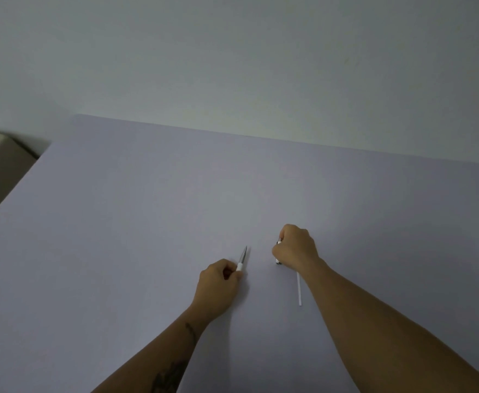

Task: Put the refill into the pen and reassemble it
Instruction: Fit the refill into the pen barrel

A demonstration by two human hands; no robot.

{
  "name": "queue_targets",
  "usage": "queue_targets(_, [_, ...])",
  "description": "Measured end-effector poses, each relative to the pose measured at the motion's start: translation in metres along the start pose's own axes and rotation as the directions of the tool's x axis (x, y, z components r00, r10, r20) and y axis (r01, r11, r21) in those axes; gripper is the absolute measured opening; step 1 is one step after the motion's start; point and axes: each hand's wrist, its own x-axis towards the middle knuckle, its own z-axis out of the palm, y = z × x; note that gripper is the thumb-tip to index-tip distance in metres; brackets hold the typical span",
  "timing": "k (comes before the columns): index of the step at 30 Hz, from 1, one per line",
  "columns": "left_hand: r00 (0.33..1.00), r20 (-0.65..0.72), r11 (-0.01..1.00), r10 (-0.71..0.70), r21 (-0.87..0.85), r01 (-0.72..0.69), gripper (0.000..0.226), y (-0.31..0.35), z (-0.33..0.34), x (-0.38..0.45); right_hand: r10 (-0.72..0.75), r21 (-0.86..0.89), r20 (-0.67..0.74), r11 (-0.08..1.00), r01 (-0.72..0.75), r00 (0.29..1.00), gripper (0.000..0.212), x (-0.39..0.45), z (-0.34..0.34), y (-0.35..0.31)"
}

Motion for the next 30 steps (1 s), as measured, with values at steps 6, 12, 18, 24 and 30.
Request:
queue_targets(6, [1.000, 0.008, 0.999, -0.009, -0.053, 0.009, 0.005, 0.006, -0.002, 0.000, -0.030, 0.042, -0.043, 0.999, 0.032, 0.999, 0.020, -0.003, -0.004, 0.009])
queue_targets(12, [1.000, 0.007, 0.994, 0.011, -0.107, -0.010, 0.006, 0.018, -0.001, -0.005, 0.019, 0.298, -0.025, 0.955, -0.011, 0.999, 0.023, -0.024, -0.016, 0.020])
queue_targets(18, [0.995, -0.018, 0.990, 0.101, -0.094, -0.102, 0.010, 0.031, 0.006, -0.019, 0.075, 0.685, 0.162, 0.710, -0.166, 0.984, 0.010, -0.064, -0.007, 0.023])
queue_targets(24, [0.963, -0.020, 0.963, 0.268, 0.007, -0.268, 0.018, 0.043, 0.016, -0.036, 0.094, 0.810, 0.216, 0.538, -0.232, 0.972, 0.015, -0.088, -0.006, 0.020])
queue_targets(30, [0.928, 0.034, 0.924, 0.370, 0.094, -0.371, 0.016, 0.054, 0.022, -0.042, 0.124, 0.870, 0.133, 0.460, -0.176, 0.983, 0.024, -0.098, -0.012, 0.031])
